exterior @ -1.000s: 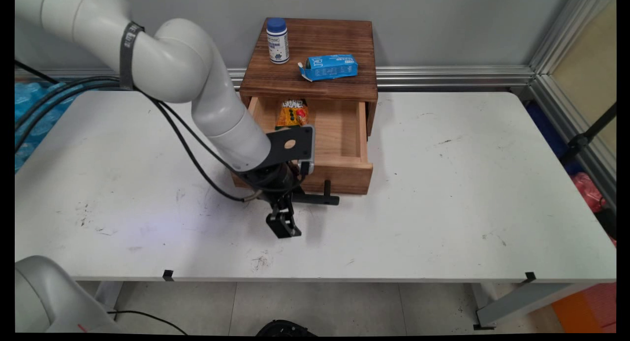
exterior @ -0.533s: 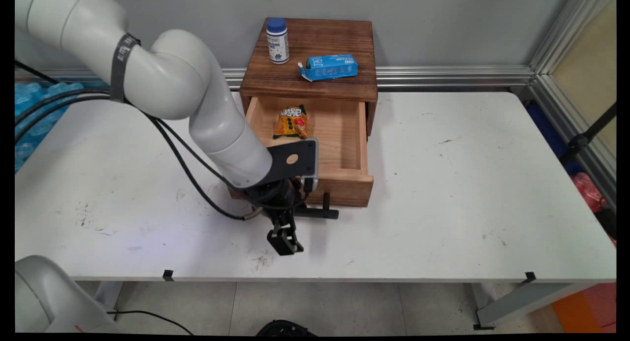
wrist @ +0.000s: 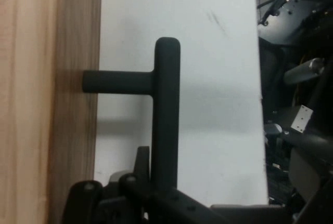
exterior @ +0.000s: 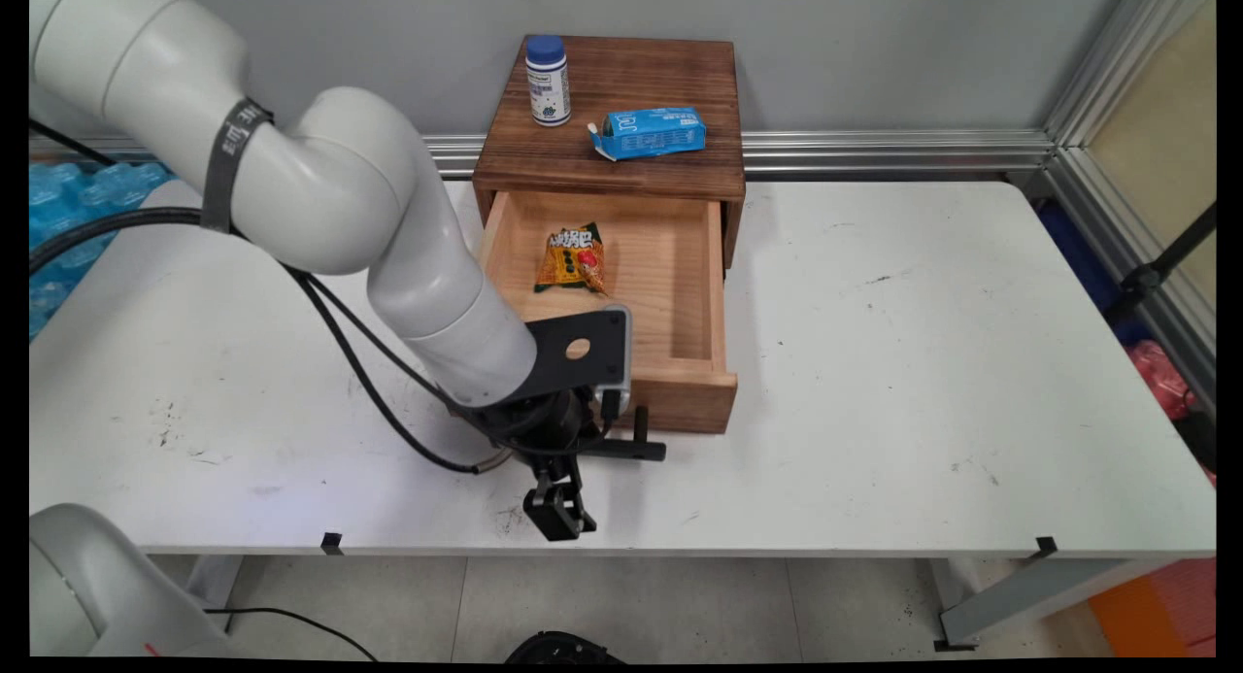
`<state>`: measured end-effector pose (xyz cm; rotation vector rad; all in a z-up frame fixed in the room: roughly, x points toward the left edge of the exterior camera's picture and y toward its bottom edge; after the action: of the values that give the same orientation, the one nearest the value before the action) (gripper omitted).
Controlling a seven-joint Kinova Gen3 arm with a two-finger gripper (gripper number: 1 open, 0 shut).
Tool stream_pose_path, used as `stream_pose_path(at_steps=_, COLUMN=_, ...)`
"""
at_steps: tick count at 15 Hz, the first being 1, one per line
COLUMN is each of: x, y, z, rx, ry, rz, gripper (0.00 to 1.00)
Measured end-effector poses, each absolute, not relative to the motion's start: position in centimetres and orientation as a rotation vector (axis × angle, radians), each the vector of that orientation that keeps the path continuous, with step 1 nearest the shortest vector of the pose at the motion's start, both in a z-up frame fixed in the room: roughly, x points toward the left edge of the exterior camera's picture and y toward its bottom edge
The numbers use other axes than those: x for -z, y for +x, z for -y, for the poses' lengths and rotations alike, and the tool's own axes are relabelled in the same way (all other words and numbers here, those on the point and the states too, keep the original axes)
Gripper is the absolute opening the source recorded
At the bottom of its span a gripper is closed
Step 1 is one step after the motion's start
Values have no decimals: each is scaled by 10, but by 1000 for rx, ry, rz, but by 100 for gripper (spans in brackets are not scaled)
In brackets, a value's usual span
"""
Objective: Open the drawer
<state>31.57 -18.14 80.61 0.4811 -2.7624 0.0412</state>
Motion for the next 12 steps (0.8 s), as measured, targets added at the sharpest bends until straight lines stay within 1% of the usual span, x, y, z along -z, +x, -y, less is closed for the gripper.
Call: stream_pose_path(at_steps=12, x=-802, y=303, z=156, rx=-8, ry=473, rz=2774, gripper=100)
